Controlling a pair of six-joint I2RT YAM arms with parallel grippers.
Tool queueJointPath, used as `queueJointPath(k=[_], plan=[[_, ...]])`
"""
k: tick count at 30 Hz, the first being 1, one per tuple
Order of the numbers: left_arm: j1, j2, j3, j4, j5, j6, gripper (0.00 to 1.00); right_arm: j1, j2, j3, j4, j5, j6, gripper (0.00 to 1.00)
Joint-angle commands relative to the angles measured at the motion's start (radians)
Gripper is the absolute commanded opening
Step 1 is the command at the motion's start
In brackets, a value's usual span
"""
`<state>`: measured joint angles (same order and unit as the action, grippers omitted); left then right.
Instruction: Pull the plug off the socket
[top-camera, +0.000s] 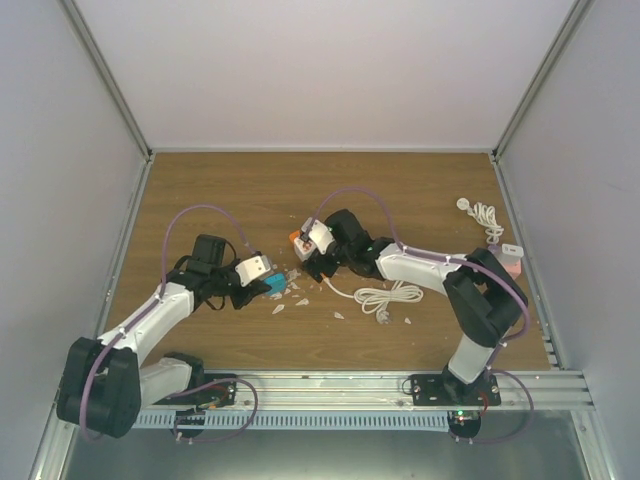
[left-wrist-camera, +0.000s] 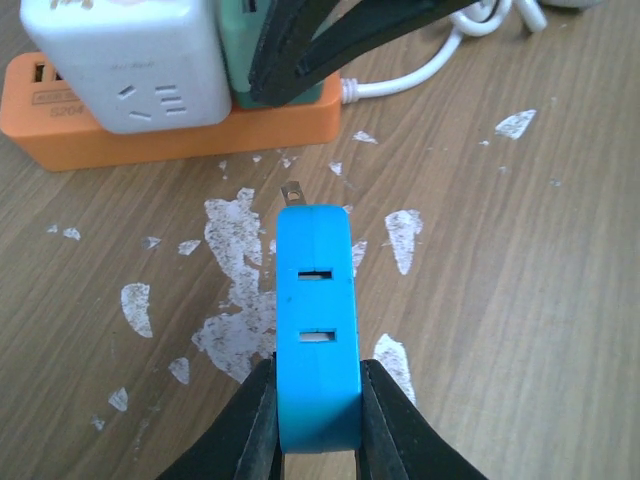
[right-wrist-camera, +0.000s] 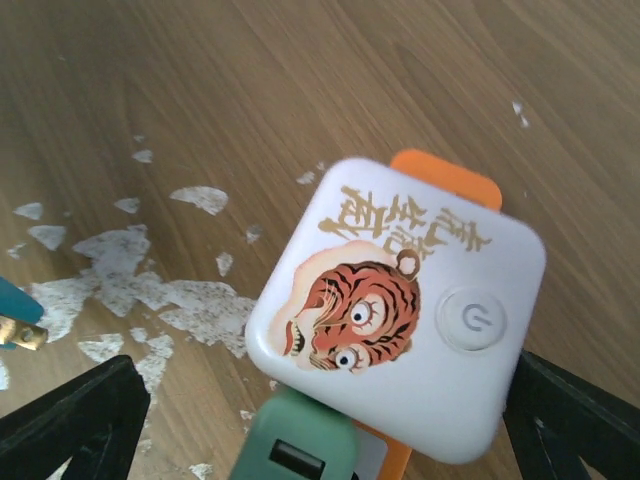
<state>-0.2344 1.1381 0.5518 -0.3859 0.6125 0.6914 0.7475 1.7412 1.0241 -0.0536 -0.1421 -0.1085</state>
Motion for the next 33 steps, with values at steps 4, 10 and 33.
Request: queueJointPath(k=[4,10,33], plan=[[0.005,-0.066,0.096,-0.148,0.134,0.027,0.13,-0.010,-0.143,0.058,-0.039,-0.129,-0.109,1.00],[0.004,-0.107,0.205,-0.306,0.295,0.070,0.13,-0.082,-0.294,0.059,-0.113,-0.297,-0.197,1.00],[0.002,-0.139,0.449,-0.550,0.748,0.150,0.09,-0.180,-0.481,0.162,-0.402,-0.812,-0.255,1.00]])
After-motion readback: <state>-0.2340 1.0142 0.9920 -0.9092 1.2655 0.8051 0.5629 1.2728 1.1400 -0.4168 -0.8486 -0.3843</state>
